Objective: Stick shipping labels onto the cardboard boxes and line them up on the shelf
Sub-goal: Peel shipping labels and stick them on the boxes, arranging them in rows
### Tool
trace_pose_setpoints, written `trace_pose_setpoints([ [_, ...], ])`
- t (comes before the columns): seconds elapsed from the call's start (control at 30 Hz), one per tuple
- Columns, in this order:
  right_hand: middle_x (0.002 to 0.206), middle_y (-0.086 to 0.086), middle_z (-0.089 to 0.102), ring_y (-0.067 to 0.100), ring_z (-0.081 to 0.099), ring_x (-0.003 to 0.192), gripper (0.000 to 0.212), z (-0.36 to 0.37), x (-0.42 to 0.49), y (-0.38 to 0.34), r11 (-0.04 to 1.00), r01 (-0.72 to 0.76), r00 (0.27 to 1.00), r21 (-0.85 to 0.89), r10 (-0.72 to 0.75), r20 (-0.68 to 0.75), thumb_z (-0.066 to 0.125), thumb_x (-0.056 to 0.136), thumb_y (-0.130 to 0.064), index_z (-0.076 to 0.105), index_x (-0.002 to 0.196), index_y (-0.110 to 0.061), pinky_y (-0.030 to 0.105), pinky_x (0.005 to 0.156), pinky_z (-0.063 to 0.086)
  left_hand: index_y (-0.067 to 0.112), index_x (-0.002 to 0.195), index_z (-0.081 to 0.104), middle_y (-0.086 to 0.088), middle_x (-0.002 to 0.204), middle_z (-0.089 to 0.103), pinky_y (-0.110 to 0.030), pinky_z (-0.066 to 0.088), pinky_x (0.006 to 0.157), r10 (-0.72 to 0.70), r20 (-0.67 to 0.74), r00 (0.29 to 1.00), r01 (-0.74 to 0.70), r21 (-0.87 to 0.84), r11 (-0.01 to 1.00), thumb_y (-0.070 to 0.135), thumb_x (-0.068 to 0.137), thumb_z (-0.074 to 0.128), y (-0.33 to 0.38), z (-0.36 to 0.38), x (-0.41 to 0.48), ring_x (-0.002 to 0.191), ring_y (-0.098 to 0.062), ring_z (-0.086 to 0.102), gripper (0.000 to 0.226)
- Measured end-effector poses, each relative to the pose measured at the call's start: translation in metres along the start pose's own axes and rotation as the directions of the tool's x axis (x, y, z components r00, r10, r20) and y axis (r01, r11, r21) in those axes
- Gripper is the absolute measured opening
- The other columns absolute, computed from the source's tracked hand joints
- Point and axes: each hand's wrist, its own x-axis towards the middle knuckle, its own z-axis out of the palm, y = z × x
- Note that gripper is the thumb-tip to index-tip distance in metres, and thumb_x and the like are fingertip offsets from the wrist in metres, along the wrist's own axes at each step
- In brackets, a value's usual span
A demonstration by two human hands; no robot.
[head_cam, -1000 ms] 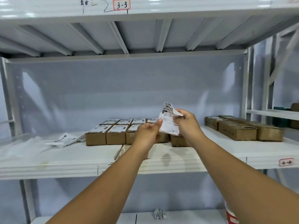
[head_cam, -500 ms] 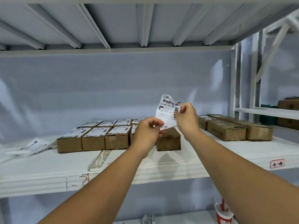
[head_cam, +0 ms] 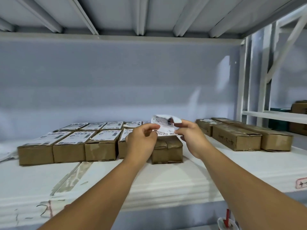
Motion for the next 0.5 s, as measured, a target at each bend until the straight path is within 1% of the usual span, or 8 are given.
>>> trace_pose_setpoints([
  [0.07, 0.077, -0.007, 0.066, 0.0, 0.058, 0.063, 0.036, -0.001, 0.001, 0.008, 0.999, 0.034, 0.999, 0.002, -0.034, 0.008, 0.047, 0.084, 0.014, 0.068, 0.101, -0.009, 0.006, 0.051, 0.04, 0.042, 0.075, 0.068, 0.028, 0.084, 0.065, -0.039, 0.043, 0.099, -0.008, -0.004, 1.0, 0.008, 0.003, 1.0, 0.016, 0.08, 0.054, -0.003, 0.0, 0.0, 0.095, -0.006, 0.062, 0.03],
  [0.13, 0.065, -0.011, 0.065, -0.004, 0.056, 0.053, 0.035, -0.003, 0.001, 0.01, 0.998, 0.062, 0.998, 0.007, -0.062, 0.007, 0.046, 0.083, 0.014, 0.069, 0.093, -0.009, 0.006, 0.05, 0.038, 0.046, 0.072, 0.068, 0.027, 0.084, 0.066, -0.048, 0.045, 0.096, -0.03, 0.014, 0.999, 0.03, -0.001, 1.0, 0.019, 0.078, 0.052, -0.002, -0.001, 0.0, 0.09, -0.021, 0.061, 0.033],
  [0.2, 0.059, -0.013, 0.064, -0.005, 0.053, 0.049, 0.033, -0.005, -0.001, 0.009, 0.997, 0.081, 0.997, -0.009, -0.081, 0.001, 0.046, 0.082, 0.013, 0.07, 0.09, -0.008, 0.005, 0.049, 0.037, 0.05, 0.07, 0.068, 0.029, 0.08, 0.067, -0.054, 0.043, 0.096, -0.031, 0.028, 0.999, 0.031, 0.0, 1.0, 0.025, 0.074, 0.048, 0.0, -0.001, -0.002, 0.079, -0.019, 0.059, 0.033],
  [0.27, 0.06, -0.01, 0.063, -0.004, 0.053, 0.05, 0.026, -0.006, -0.003, 0.009, 0.996, 0.091, 0.996, -0.028, -0.091, -0.019, 0.049, 0.084, 0.007, 0.071, 0.086, -0.005, 0.007, 0.052, 0.038, 0.048, 0.068, 0.068, 0.028, 0.066, 0.065, -0.059, 0.037, 0.1, -0.03, 0.038, 0.999, 0.03, 0.0, 1.0, 0.029, 0.075, 0.046, 0.002, -0.001, -0.005, 0.067, -0.012, 0.055, 0.03],
  [0.3, 0.062, -0.008, 0.063, -0.002, 0.054, 0.054, 0.023, -0.006, -0.004, 0.01, 0.995, 0.094, 0.995, -0.037, -0.095, -0.034, 0.051, 0.085, 0.003, 0.072, 0.082, -0.005, 0.008, 0.057, 0.04, 0.047, 0.065, 0.067, 0.028, 0.06, 0.063, -0.059, 0.036, 0.101, -0.031, 0.031, 0.999, 0.031, 0.003, 1.0, 0.031, 0.078, 0.047, 0.003, -0.001, -0.006, 0.068, -0.01, 0.056, 0.029],
  [0.33, 0.065, -0.005, 0.064, 0.002, 0.057, 0.06, 0.022, -0.006, -0.006, 0.01, 0.994, 0.098, 0.994, -0.046, -0.1, -0.043, 0.053, 0.085, 0.0, 0.072, 0.077, -0.008, 0.012, 0.064, 0.043, 0.049, 0.062, 0.066, 0.03, 0.061, 0.062, -0.056, 0.035, 0.102, -0.026, 0.023, 0.999, 0.025, 0.01, 1.0, 0.036, 0.078, 0.047, 0.004, -0.001, -0.007, 0.076, -0.011, 0.059, 0.028],
  [0.4, 0.077, -0.001, 0.069, 0.01, 0.062, 0.074, 0.024, -0.006, -0.008, 0.011, 0.99, 0.111, 0.993, -0.088, -0.113, -0.027, 0.056, 0.085, -0.003, 0.073, 0.075, -0.017, 0.021, 0.075, 0.045, 0.054, 0.061, 0.064, 0.033, 0.07, 0.064, -0.049, 0.038, 0.102, -0.007, 0.026, 1.0, 0.007, 0.021, 1.0, 0.047, 0.072, 0.049, 0.005, -0.001, -0.007, 0.092, -0.01, 0.063, 0.02],
  [0.5, 0.086, -0.006, 0.073, 0.008, 0.064, 0.081, 0.03, -0.005, -0.012, 0.012, 0.984, 0.108, 0.994, -0.144, -0.11, -0.008, 0.057, 0.084, 0.0, 0.072, 0.08, -0.025, 0.019, 0.076, 0.047, 0.057, 0.068, 0.064, 0.03, 0.079, 0.067, -0.045, 0.04, 0.101, -0.016, 0.062, 0.998, 0.014, 0.031, 0.999, 0.051, 0.067, 0.054, -0.001, 0.001, -0.006, 0.095, -0.009, 0.064, 0.012],
])
